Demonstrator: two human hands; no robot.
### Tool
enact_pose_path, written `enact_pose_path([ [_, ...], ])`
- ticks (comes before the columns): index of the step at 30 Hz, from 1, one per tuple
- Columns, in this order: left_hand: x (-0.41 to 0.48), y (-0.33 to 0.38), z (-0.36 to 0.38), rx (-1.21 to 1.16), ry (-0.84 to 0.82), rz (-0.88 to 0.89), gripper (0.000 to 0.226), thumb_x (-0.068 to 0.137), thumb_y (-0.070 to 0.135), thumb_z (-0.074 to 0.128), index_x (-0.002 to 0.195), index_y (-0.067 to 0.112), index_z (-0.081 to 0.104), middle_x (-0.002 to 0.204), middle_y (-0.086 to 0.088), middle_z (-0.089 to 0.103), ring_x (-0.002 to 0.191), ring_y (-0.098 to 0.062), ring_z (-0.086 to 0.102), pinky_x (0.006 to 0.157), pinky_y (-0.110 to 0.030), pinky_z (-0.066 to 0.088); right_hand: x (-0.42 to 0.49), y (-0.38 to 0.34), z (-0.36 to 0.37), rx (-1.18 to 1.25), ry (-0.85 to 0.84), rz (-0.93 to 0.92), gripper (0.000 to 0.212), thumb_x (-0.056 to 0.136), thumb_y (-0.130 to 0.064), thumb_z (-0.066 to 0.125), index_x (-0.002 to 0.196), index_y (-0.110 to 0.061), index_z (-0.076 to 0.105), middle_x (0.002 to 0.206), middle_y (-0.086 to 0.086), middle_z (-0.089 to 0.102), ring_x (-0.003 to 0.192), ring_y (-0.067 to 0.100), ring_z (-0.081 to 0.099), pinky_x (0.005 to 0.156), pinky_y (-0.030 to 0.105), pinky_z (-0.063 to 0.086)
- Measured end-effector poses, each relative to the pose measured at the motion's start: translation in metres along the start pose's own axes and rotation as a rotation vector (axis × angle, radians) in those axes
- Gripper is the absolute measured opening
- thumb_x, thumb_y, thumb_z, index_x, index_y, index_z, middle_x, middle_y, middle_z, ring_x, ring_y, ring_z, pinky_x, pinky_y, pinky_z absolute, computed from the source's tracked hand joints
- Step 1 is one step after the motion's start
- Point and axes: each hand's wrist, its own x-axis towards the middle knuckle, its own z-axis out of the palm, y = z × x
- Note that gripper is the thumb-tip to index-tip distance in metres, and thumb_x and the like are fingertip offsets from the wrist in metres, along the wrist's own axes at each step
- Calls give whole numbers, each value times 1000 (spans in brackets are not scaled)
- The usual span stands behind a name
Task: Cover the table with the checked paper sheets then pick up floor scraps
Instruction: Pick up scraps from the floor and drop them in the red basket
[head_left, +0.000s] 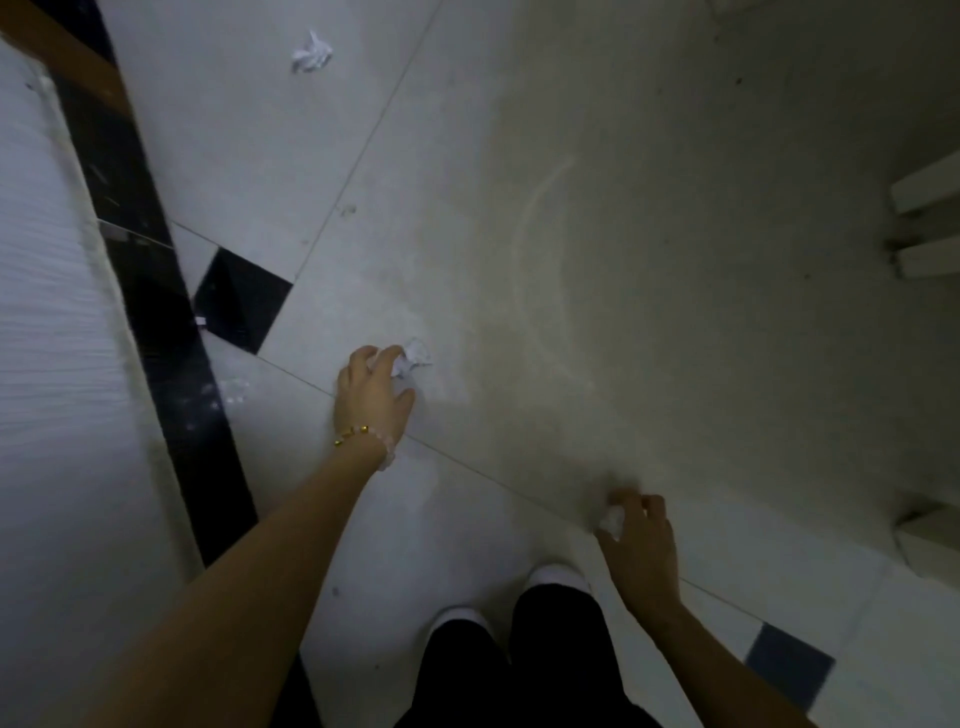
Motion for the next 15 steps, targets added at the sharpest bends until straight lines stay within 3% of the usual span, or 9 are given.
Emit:
enact_pose_path([
  [3,4,4,10,100,136,-7,31,84,23,64,114,17,59,126,-13,43,113,-34,41,84,-45,48,8,4,7,-29,25,-23,19,87,-9,58,106,-8,56,114,12,49,94,34,55,69,27,36],
  [6,7,4,16,66,128,-30,23,89,22,58,103,5,63,111,-22,52,104,-38,48,83,-44,46,11,7,7,6,-17,-24,12,90,-10,54,100,-8,61,103,5,53,91,26,59,68,24,34],
  [9,-8,12,6,-255,100,-172,18,91,17,56,88,-1,61,91,-24,61,87,-35,60,68,-35,46,3,2,-11,145,-50,26,16,91,-13,55,103,-9,64,98,3,60,90,19,58,72,22,36],
  [12,-43,32,-19,-521,66,-265,5,90,9,55,88,5,57,80,-11,60,76,-22,56,55,-17,43,-16,-8,-43,244,-53,4,18,91,-13,57,105,-8,67,99,1,64,89,14,56,75,20,39],
  [14,-67,45,-41,-627,41,-260,10,90,2,53,96,9,56,81,-8,58,74,-18,55,55,-9,44,-36,-16,-69,298,-63,-11,20,91,-13,57,108,-6,66,97,1,62,88,16,58,77,25,44],
  [15,-79,51,-52,-674,20,-253,17,90,1,53,103,11,57,89,-11,59,78,-20,57,61,-12,49,-49,-21,-83,339,-65,-13,21,91,-13,58,109,-5,66,96,3,63,87,19,59,78,30,49],
])
